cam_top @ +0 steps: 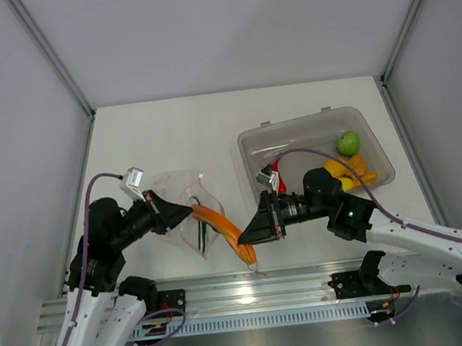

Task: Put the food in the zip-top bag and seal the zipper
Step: Place the fake food in the zipper food storage bag.

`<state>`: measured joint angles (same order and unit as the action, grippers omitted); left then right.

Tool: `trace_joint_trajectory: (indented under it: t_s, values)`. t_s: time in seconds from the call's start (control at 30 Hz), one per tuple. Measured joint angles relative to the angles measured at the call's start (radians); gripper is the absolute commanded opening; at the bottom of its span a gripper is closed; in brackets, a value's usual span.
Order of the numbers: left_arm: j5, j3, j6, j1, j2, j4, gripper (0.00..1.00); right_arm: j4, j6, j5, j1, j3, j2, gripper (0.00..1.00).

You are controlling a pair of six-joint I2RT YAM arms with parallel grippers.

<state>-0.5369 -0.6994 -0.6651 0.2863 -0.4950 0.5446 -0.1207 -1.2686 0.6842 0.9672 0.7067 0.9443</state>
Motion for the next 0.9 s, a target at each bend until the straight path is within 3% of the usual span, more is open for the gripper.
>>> trace_joint_trajectory:
  t_s: [0.17, 0.23, 0.27, 0.3, 0.43, 0.5, 0.63, 0.9]
  values:
    - [-0.010, 0.000, -0.017, 0.000, 0.031, 0.005, 0.01, -0.131, -0.050, 0.001, -0.001, 0.002, 0.143, 0.00]
    - [-0.013, 0.000, -0.019, 0.000, 0.045, 0.011, 0.01, -0.192, -0.086, -0.003, 0.000, 0.007, 0.209, 0.10]
    - [-0.015, 0.000, -0.020, 0.000, 0.053, 0.015, 0.01, -0.216, -0.098, -0.005, 0.000, 0.011, 0.240, 0.18]
    - [-0.017, 0.000, -0.021, 0.000, 0.059, 0.019, 0.01, -0.230, -0.109, -0.008, -0.001, 0.018, 0.263, 0.51]
    - [-0.017, 0.000, -0.027, 0.000, 0.075, 0.025, 0.01, -0.246, -0.128, -0.016, -0.001, 0.087, 0.356, 0.95]
    - [-0.018, 0.000, -0.027, 0.000, 0.077, 0.029, 0.01, -0.244, -0.111, -0.022, -0.001, 0.125, 0.372, 0.99]
    - [-0.021, 0.000, -0.027, 0.000, 0.079, 0.041, 0.00, -0.192, -0.056, -0.045, -0.003, 0.190, 0.365, 1.00]
    - [-0.025, 0.000, -0.027, 0.000, 0.079, 0.045, 0.01, 0.125, 0.150, -0.158, 0.000, 0.279, 0.277, 0.94]
